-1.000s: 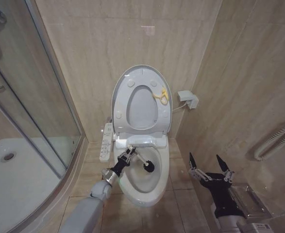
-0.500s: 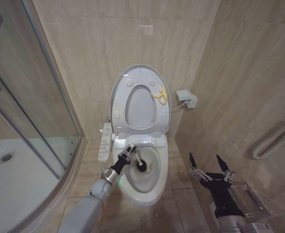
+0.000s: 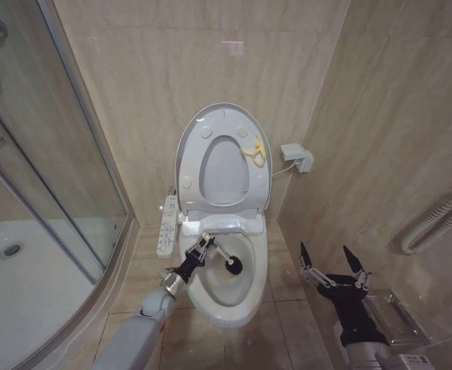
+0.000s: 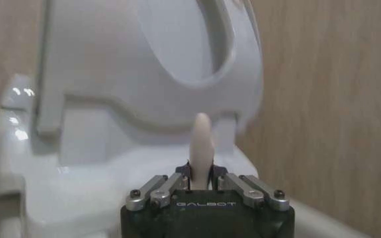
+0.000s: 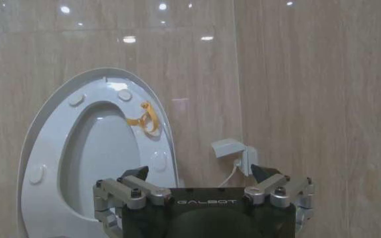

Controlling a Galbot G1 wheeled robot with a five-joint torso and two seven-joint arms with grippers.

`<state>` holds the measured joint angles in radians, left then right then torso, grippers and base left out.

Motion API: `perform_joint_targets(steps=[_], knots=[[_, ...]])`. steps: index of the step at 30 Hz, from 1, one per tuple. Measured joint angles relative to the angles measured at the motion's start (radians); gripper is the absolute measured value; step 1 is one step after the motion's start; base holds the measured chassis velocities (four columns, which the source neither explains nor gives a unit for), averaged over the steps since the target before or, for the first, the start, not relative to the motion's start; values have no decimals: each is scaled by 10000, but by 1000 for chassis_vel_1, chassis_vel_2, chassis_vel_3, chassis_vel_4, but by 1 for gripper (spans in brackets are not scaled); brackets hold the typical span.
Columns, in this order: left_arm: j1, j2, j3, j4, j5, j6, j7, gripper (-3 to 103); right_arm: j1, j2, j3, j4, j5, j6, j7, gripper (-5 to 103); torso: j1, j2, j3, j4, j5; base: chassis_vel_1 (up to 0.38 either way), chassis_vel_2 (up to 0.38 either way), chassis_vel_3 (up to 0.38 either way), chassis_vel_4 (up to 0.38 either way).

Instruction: Open the toilet lid, clean the toilet bowl with a toilet brush, close the toilet lid, and flush.

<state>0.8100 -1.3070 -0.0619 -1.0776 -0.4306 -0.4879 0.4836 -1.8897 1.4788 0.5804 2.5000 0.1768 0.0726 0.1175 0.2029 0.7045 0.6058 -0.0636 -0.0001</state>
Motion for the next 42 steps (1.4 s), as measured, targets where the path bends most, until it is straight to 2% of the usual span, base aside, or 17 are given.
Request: perform_joint_targets(steps=[1, 3, 5, 6, 10, 11, 13, 17, 19, 20, 22, 25, 29, 31, 38, 40, 42], knots=[[0, 0, 0, 0, 0, 0, 0, 19, 0, 0, 0, 0, 0, 0, 0, 100, 0, 0, 0, 0, 0, 0, 0, 0, 0], [-12, 27, 157, -350, -499, 12, 13, 19, 0, -1, 0, 0, 0, 0, 0, 100, 0, 0, -3, -10, 0, 0, 0, 0, 0], [9, 25, 436, -681, -1666, 201, -10, 19, 0, -1, 0, 0, 0, 0, 0, 100, 1, 0, -2, -9, 1, 0, 0, 0, 0], [9, 25, 436, -681, -1666, 201, -10, 19, 0, -1, 0, 0, 0, 0, 0, 100, 1, 0, -2, -9, 1, 0, 0, 0, 0], [129, -18, 796, -1133, -3645, 651, -85, 19, 0, -1, 0, 0, 0, 0, 0, 100, 0, 0, -3, -4, 1, 0, 0, 0, 0], [147, -24, 819, -1148, -3821, 708, -114, 19, 0, -1, 0, 0, 0, 0, 1, 100, 0, 0, -3, -4, 1, 0, 0, 0, 0], [146, -38, 810, -1075, -3752, 700, -115, 19, 0, 0, 0, 0, 0, 0, 0, 100, 0, 0, -3, -4, 1, 0, 0, 0, 0], [50, -24, 529, -316, -1817, 188, 223, 19, 0, 0, 0, 0, 0, 0, 0, 100, 0, 0, -4, -4, 1, 0, 0, 0, 0], [51, -18, 472, -274, -1622, 137, 249, 19, 0, 0, 0, 0, 0, 0, 0, 100, 0, 1, -4, -3, 0, 0, 0, 0, 0], [65, -18, 343, -209, -1069, 3, 315, 19, 0, -1, 0, 0, 0, 0, 1, 100, 0, 0, -3, -3, 2, 0, 0, 0, 0], [66, -50, 258, -222, -685, -147, 350, 19, 0, 0, 0, 0, 0, 0, 0, 100, 0, 0, -3, -5, 0, 0, 0, 0, 0], [41, -82, 289, -319, -714, -212, 310, 19, 0, 0, 0, 0, 0, 0, 0, 100, 0, 0, -3, -5, 1, 0, 0, 0, 0], [-70, -193, 606, -482, -2217, -195, 34, 19, 0, 0, 0, 0, 0, 0, 1, 100, 0, 0, -3, -8, 0, 0, 0, 0, 0], [-111, -264, 632, -426, -2428, -186, 0, 19, 0, 0, 0, 0, 0, 0, 0, 100, 0, 0, -3, -7, 0, 0, 0, 0, 0], [-24, -230, 327, 87, -1316, -297, 480, 19, 0, -1, 0, 0, 0, 0, 0, 100, 0, 1, -4, -2, 2, 0, 0, 0, 0], [80, -183, 90, 96, -659, -355, 623, 19, 0, 0, 0, 0, 0, 0, 0, 100, 0, 0, -3, -1, 1, 0, 0, 0, 0], [101, -138, 94, 13, -772, -341, 647, 19, 0, 0, 0, 0, 0, 0, 0, 100, 0, 0, -3, 0, 2, 0, 0, 0, 0]])
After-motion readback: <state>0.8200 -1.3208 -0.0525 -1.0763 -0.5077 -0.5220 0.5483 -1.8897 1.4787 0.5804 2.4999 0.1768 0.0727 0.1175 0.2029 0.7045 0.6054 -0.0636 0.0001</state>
